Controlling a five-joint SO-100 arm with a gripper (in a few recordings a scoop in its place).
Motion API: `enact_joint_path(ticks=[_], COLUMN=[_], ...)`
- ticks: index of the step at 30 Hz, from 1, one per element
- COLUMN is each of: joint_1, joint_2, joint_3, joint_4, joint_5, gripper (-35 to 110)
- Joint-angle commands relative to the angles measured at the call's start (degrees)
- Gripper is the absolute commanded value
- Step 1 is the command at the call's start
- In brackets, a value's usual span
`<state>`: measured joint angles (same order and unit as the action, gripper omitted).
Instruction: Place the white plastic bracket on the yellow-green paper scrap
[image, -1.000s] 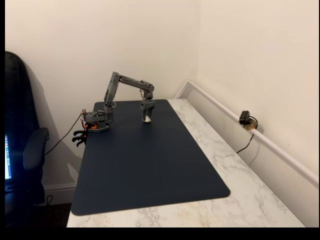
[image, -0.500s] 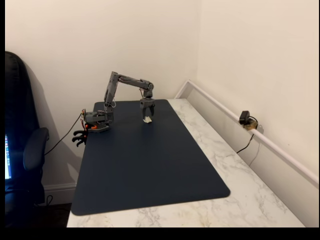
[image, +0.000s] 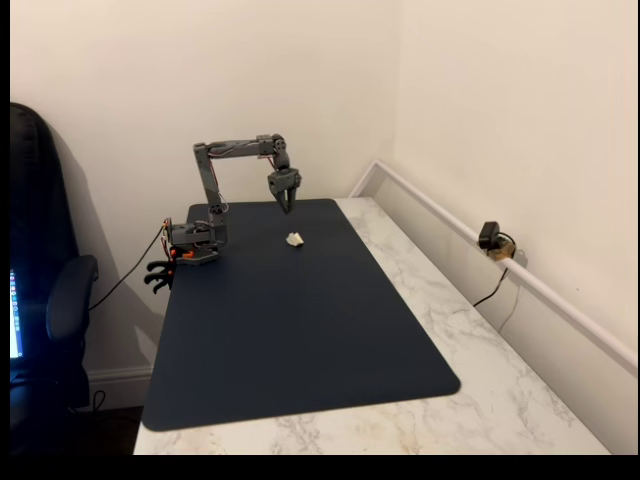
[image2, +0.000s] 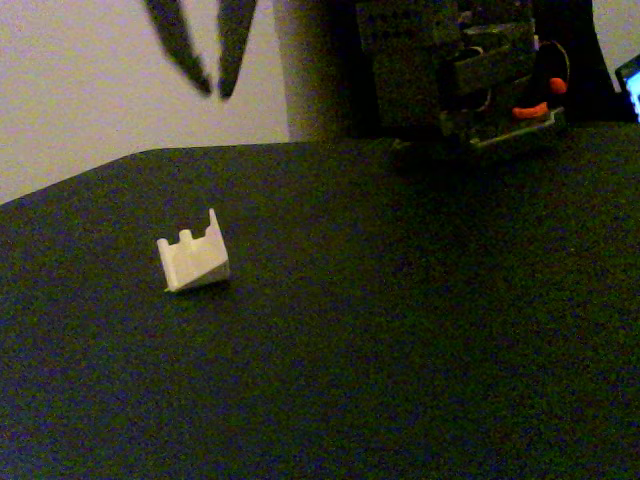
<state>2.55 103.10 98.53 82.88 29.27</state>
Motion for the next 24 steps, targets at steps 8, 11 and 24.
enact_joint_path(ticks=[8,11,24], joint_1=[-2.37,-4.57,-7.65], joint_2=[36.30,43.77,54.93], joint_3=[26.28,33.13,52.12], joint_4=[-13.80,-18.54,-29.36], joint_5=[-8.17,-14.68,-34.80], gripper=[0,0,0])
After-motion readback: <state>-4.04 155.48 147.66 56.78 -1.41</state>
